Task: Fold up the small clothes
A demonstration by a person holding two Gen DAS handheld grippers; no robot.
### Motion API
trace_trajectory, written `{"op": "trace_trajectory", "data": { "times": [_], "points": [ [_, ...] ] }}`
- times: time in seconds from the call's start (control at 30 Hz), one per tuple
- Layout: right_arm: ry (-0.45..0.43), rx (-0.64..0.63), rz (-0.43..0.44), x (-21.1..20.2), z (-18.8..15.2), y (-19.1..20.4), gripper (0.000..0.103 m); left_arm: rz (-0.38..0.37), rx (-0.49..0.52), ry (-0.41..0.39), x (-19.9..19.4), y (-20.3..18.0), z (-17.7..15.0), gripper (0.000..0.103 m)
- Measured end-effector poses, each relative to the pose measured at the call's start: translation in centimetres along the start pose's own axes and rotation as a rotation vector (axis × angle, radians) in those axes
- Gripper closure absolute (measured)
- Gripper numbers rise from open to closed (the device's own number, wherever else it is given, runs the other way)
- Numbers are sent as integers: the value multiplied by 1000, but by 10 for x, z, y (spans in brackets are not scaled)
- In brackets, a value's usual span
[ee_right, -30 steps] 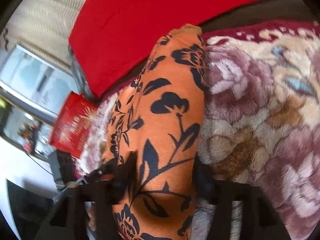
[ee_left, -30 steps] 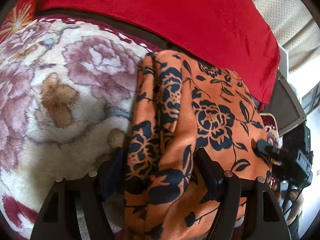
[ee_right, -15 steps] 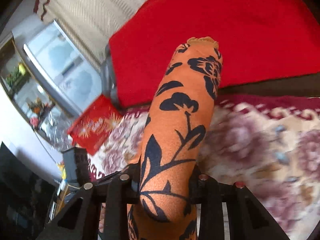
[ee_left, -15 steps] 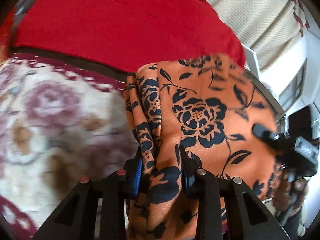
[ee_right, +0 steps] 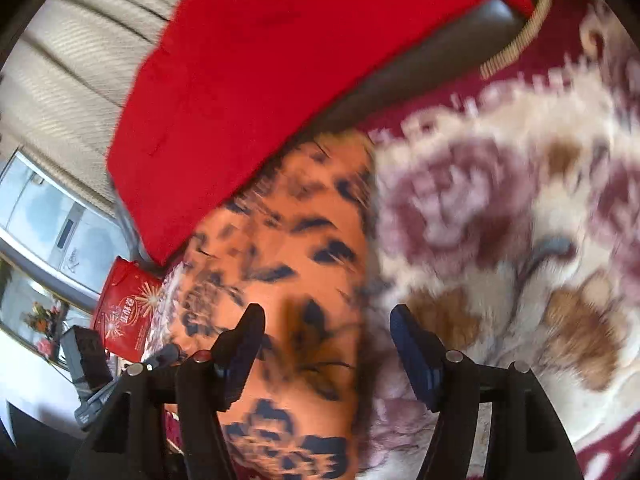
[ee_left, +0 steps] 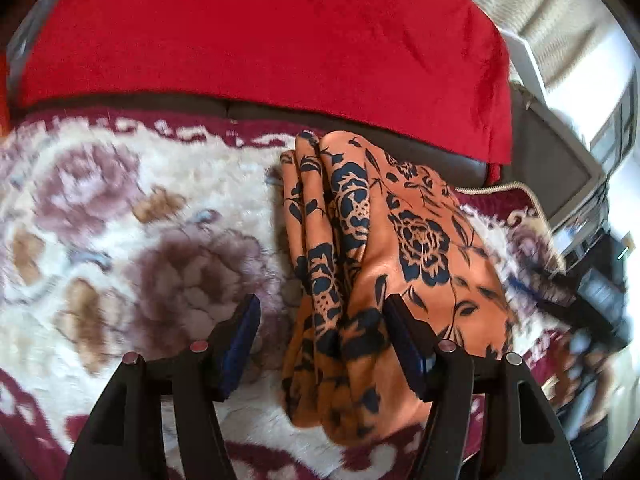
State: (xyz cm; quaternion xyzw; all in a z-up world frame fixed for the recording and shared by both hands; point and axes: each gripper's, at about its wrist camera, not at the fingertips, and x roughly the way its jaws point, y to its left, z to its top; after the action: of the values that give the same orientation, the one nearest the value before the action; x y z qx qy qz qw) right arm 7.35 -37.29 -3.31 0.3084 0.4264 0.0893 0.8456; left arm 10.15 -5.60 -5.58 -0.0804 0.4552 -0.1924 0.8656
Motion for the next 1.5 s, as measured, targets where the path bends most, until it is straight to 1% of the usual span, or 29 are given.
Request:
{"op": "trace_trajectory", "data": {
  "times": [0.07,0.1,0.13,0.17,0.2,0.23,0.27,0.3,0.33,0.47,0.53,0.57,0.6,0.67,0.73,0.83,0.9,0.97,1.03,1.1,1.13,1.27,1.4,1.43,1.5],
  "points": [
    [-45,-50,25,-15,9,18,34,49,40,12,8,0,-1,37],
    [-52,-76,48,-14,9,31,33,49,30,39,14,5,-3,36],
    [-42,-98,78,-12,11,42,32,35,4,56,19,14,-5,36],
    [-25,-109,97,-11,13,44,31,5,-51,69,22,25,-8,36],
    [0,-116,109,-5,16,42,31,-20,-85,75,21,31,-9,36],
    [47,-109,96,11,17,40,31,-45,-110,75,18,35,-10,36],
    [76,-96,76,21,16,37,31,-61,-110,65,12,36,-9,36],
    [109,-74,54,33,16,31,31,-54,-83,48,7,34,-9,36],
    [115,-69,51,40,13,31,31,-33,-56,39,2,31,-9,36],
    [60,-97,72,23,14,40,31,48,0,-5,-10,14,-9,36],
    [10,-165,14,11,8,53,31,119,34,-45,-21,1,-12,32],
    [-17,-212,-35,3,2,61,31,159,42,-67,-27,-5,-15,29],
    [-36,-249,-76,-2,-6,68,30,182,41,-83,-31,-8,-16,25],
    [-54,-305,-132,-11,-19,80,25,222,42,-113,-37,-13,-19,22],
    [-67,-360,-176,-25,-36,86,23,250,48,-129,-42,-18,-21,20],
    [-81,-395,-205,-44,-56,88,15,300,80,-150,-53,-27,-27,19],
    [-98,-407,-221,-55,-68,90,12,332,89,-166,-60,-32,-30,19],
    [-134,-427,-257,-64,-80,91,0,347,86,-181,-67,-35,-33,19],
    [-163,-455,-296,-74,-94,92,0,350,81,-199,-75,-38,-36,18],
    [-169,-471,-328,-78,-104,91,0,361,80,-213,-81,-42,-39,15],
    [-164,-477,-346,-77,-110,90,0,367,82,-221,-83,-45,-40,14],
    [-145,-494,-416,-76,-127,88,0,381,90,-247,-92,-55,-43,13],
    [-146,-497,-445,-77,-132,88,0,382,86,-262,-96,-63,-46,9],
    [-149,-498,-449,-78,-132,88,0,383,83,-255,-95,-63,-47,8],
    [-160,-504,-466,-80,-132,88,0,375,73,-243,-93,-64,-47,8]
  ]
}}
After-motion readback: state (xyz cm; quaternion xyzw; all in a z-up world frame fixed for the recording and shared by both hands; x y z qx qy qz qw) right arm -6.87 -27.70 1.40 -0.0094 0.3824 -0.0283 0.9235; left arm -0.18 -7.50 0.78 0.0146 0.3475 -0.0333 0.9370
